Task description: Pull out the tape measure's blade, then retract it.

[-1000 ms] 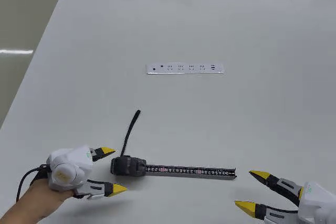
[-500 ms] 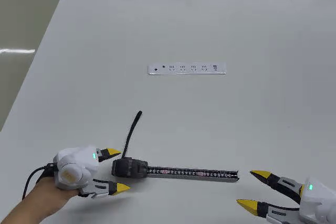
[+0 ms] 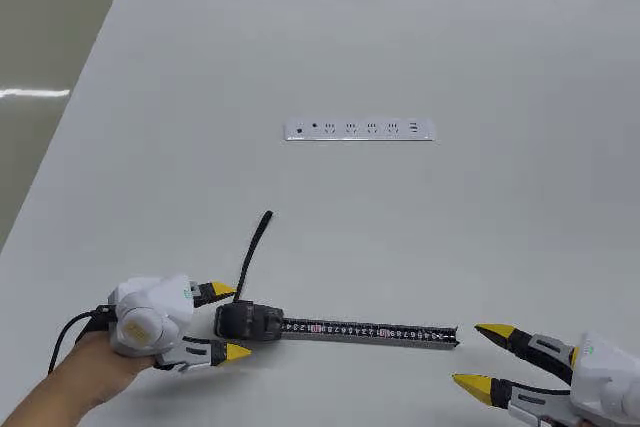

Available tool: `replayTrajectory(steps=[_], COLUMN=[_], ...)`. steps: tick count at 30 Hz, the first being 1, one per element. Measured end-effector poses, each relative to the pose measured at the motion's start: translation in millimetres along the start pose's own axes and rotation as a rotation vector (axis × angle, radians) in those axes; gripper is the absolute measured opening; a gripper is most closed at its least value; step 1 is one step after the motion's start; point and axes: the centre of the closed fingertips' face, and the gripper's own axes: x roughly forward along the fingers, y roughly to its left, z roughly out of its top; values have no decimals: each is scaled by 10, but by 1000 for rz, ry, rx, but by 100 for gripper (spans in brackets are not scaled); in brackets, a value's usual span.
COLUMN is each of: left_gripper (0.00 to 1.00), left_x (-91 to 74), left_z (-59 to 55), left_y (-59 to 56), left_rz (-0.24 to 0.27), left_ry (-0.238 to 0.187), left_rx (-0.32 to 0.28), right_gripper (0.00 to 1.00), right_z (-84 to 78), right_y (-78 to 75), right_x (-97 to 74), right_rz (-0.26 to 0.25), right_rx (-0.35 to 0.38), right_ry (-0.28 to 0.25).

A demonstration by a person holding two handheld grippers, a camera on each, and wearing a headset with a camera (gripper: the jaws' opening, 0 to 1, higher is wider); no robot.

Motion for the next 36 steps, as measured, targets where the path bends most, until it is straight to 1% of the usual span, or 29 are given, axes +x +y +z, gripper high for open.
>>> replayTrajectory(steps=[5, 8, 14, 21, 36], left_gripper=[44, 40, 38, 37, 36], left_x=[26, 36, 62, 68, 71], left_z=[4, 15, 3, 9, 22], left_y=[3, -9, -27, -36, -41], left_rz=[-9, -20, -36, -43, -48], left_ry=[4, 4, 10, 5, -1], left_rx=[7, 15, 17, 16, 35], right_gripper=[48, 48, 48, 47, 46], right_z=[-40, -48, -41, -64, -84], right_y=[-17, -39, -76, -74, -111], right_x=[27, 38, 44, 68, 105], right_rz=[5, 6, 8, 11, 25], right_rx=[3, 8, 8, 13, 9], right_ry=[9, 10, 13, 16, 25])
